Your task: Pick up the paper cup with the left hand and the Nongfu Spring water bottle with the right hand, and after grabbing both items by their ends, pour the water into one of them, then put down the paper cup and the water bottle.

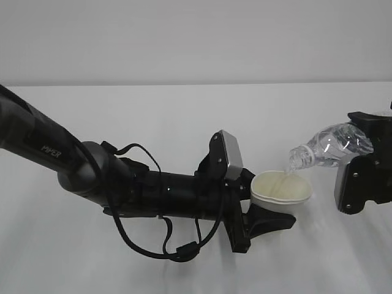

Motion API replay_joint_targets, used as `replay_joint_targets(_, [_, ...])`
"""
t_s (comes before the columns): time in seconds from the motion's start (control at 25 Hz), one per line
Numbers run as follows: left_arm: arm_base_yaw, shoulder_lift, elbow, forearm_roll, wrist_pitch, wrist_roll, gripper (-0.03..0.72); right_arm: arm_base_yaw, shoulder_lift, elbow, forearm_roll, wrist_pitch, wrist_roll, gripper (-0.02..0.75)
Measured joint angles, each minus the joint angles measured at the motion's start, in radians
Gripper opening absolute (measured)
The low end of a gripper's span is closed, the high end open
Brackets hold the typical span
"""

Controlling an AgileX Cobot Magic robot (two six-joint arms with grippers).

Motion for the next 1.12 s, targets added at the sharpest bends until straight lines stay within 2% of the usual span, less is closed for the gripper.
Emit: replay_joint_targets(1.12, [0.000,0.000,0.000,-0.026,0.005,0.000,0.414,0.000,0.000,0.000,-0.021,0.000,-0.001,0.396])
